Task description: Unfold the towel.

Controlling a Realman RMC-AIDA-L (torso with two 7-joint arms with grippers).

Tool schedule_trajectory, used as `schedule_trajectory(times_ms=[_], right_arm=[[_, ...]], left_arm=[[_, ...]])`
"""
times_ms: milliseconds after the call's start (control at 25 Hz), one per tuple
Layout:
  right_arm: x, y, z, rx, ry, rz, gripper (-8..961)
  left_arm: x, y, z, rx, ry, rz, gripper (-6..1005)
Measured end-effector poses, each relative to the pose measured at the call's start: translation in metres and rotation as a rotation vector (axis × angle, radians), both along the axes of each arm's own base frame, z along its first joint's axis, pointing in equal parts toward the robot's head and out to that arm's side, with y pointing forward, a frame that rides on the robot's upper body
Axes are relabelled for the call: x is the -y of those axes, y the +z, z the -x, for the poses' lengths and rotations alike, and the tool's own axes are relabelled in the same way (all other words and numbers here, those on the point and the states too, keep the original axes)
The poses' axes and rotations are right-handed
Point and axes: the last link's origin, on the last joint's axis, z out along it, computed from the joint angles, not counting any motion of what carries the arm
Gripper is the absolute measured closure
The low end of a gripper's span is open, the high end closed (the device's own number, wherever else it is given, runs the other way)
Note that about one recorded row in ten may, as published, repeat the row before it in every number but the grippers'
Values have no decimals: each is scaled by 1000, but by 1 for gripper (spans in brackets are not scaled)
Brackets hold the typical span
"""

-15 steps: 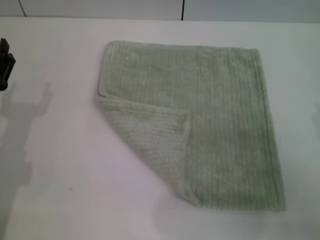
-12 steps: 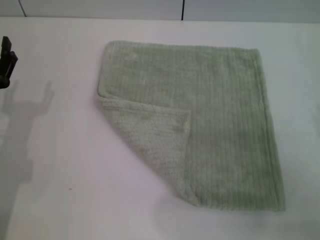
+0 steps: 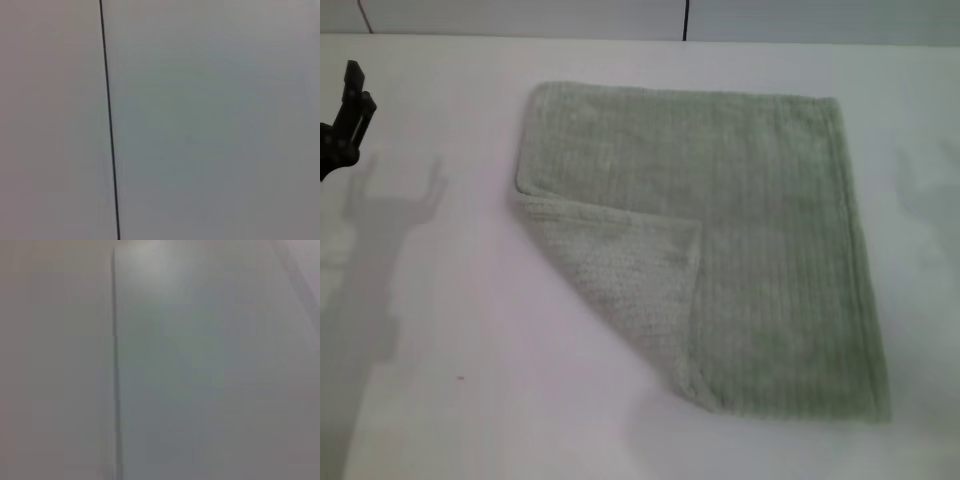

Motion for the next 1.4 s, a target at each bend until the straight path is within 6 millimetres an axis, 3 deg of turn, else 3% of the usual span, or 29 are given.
schedule_trajectory(times_ms=[80, 120, 240, 280, 600, 640, 720, 920, 1080, 1280, 1400], right_arm=[[-30, 0, 24, 43, -24, 143, 337], [-30, 0, 24, 43, -24, 143, 337], [-54, 4, 49, 98, -77, 245, 337], [-68, 8, 68, 139, -134, 303, 337], [-100, 8, 111, 348, -473, 583, 345], [-104, 8, 113, 373, -535, 643, 347], [-109, 9, 118, 405, -625, 740, 480], [-117, 6, 121, 438, -715, 857, 639], [-134, -2, 111, 419, -782, 932, 732], [-144, -8, 96, 404, -802, 1000, 835], [-145, -7, 94, 394, -802, 1002, 896]], left_arm=[[-1, -1, -1, -2, -7, 4, 148], [-1, -1, -2, -2, -8, 5, 148], [-2, -1, -2, -1, -6, 8, 149], [-2, -2, -2, -2, -4, 11, 150], [-6, -3, -3, -8, -9, 21, 151], [-7, -3, -4, -12, -16, 28, 152], [-8, -5, -7, -16, -27, 38, 152], [-16, -15, -18, -3, -74, 106, 153], [-27, -20, -21, 60, -71, 180, 155], [-50, -29, -35, 56, -78, 382, 156], [-62, -24, -57, 51, -76, 552, 156]])
